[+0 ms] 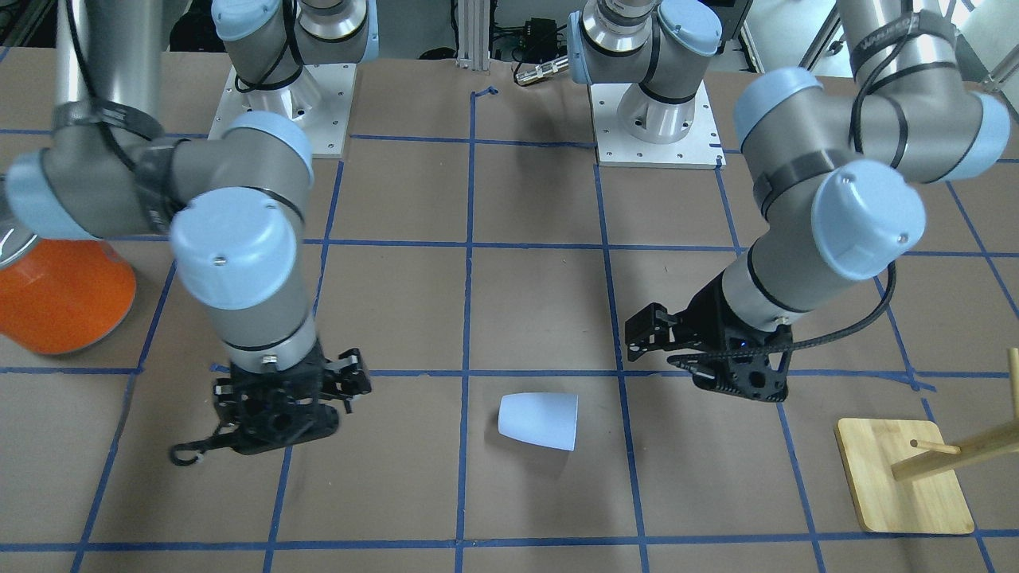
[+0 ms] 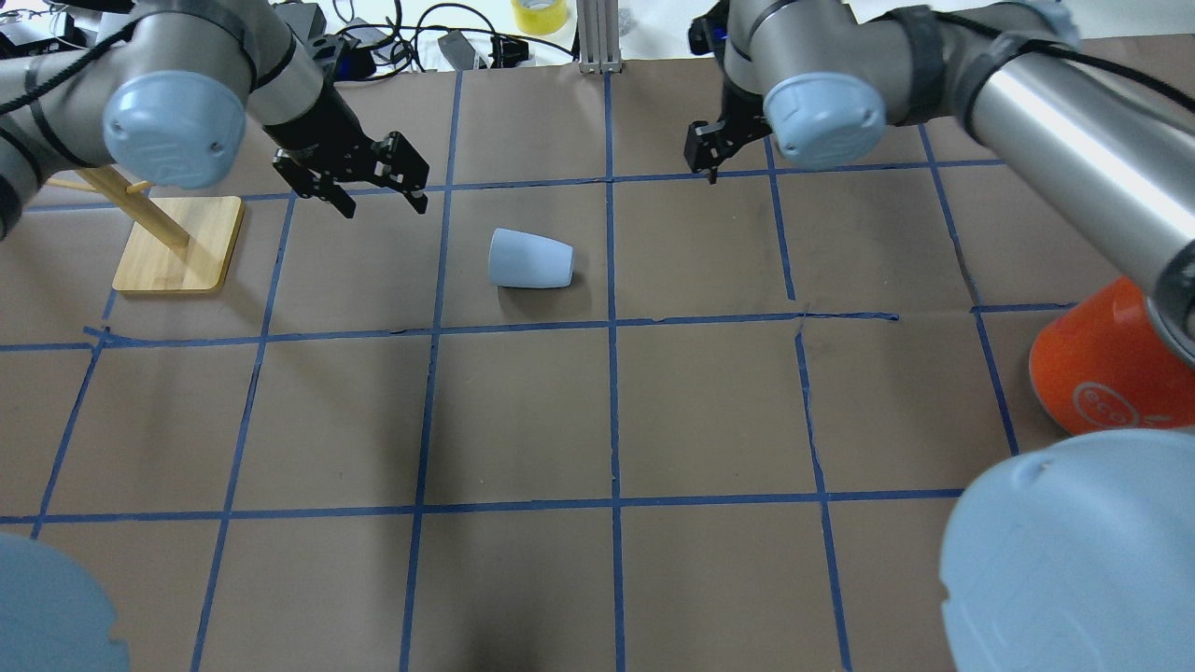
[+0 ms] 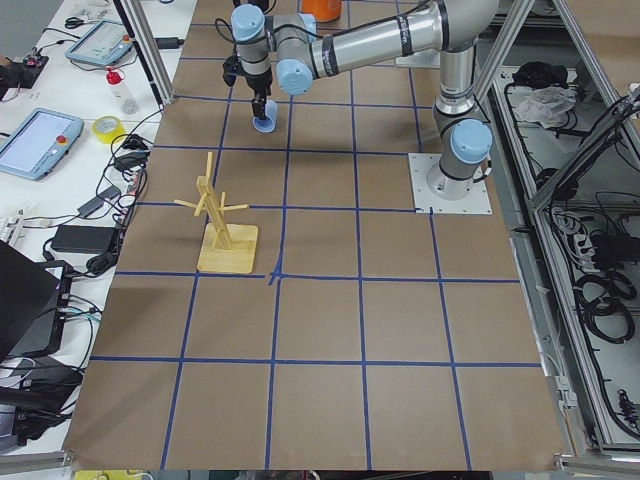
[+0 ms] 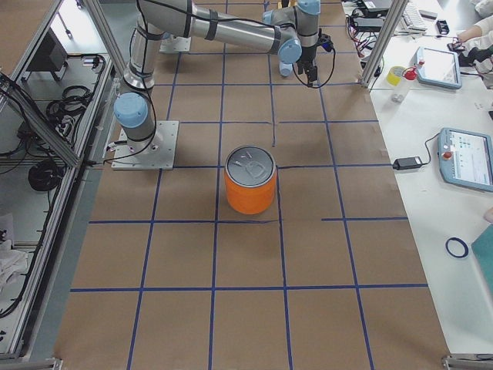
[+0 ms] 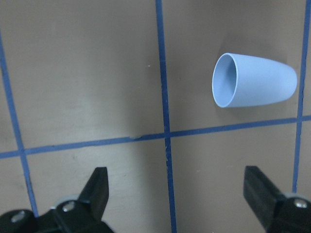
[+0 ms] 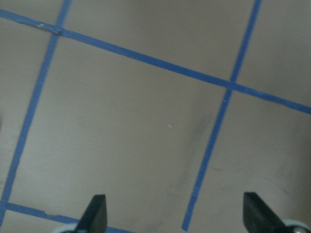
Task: Flip cup
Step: 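Retract the right arm while the left gripper reaches to the cup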
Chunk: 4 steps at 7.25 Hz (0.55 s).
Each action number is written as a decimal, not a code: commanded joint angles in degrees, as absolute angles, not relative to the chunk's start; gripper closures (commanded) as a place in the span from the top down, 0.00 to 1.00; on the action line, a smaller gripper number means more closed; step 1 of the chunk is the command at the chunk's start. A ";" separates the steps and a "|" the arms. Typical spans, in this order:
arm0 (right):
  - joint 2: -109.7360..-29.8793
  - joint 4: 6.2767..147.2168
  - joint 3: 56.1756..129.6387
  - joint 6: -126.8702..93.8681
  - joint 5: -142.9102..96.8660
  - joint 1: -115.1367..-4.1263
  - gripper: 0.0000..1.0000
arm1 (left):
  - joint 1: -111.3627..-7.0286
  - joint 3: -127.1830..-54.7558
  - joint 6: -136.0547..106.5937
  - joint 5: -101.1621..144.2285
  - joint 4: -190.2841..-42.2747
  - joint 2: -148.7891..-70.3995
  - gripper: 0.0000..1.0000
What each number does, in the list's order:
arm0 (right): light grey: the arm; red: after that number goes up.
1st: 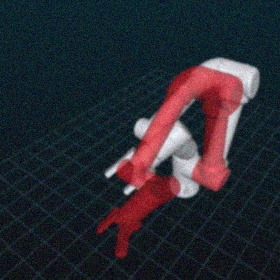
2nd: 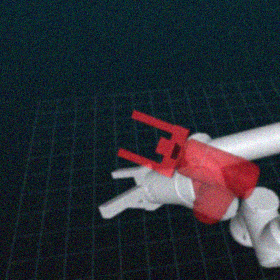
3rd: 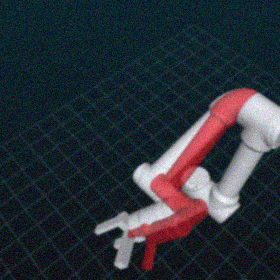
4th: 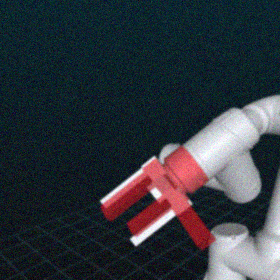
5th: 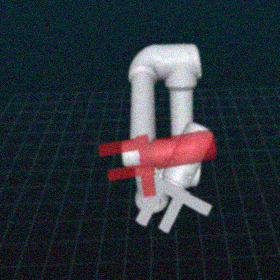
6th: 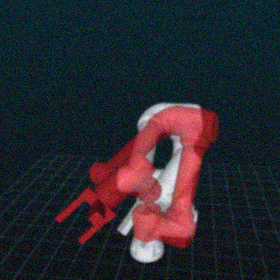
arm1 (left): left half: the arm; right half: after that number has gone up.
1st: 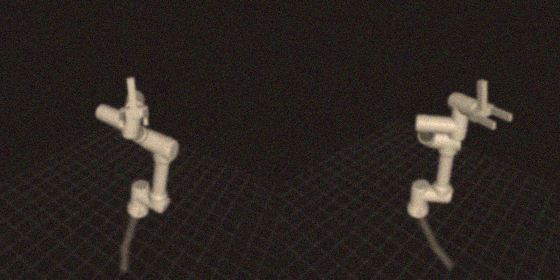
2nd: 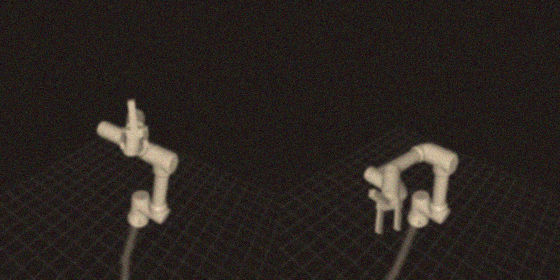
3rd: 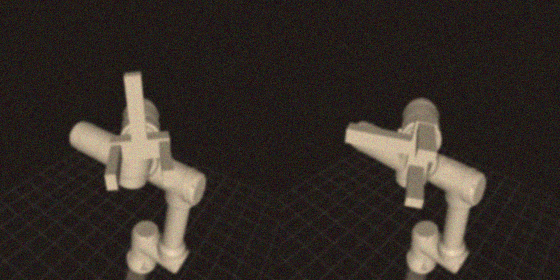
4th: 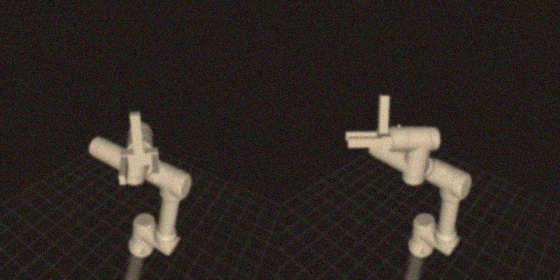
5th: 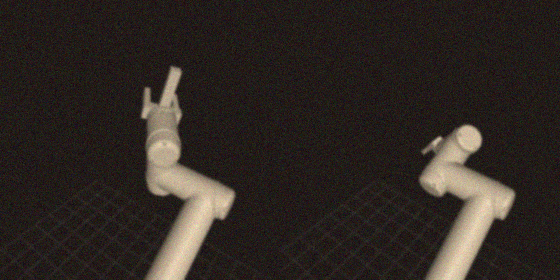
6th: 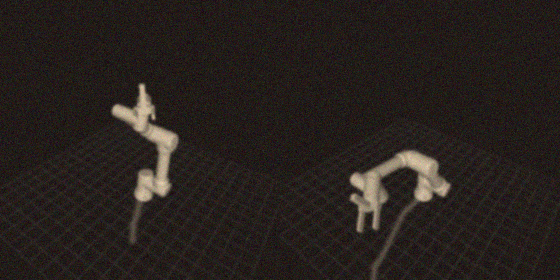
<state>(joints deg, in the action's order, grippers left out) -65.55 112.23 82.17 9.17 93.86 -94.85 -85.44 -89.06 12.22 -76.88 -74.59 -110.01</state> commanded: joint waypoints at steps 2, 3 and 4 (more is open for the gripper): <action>-75.99 97.06 82.88 4.51 94.13 -90.09 1.00 | -85.43 -90.79 14.50 -60.62 -73.74 -119.24 0.98; -78.03 92.86 82.97 2.22 93.87 -90.17 1.00 | -85.43 -90.79 14.68 -55.42 -73.57 -121.53 0.97; -80.13 90.12 82.88 1.85 93.08 -90.35 1.00 | -85.43 -90.70 14.59 -52.33 -73.39 -123.29 0.96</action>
<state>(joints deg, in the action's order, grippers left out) -77.22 94.41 82.88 3.27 93.77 -90.27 -85.43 -90.70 14.55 -57.50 -73.59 -120.62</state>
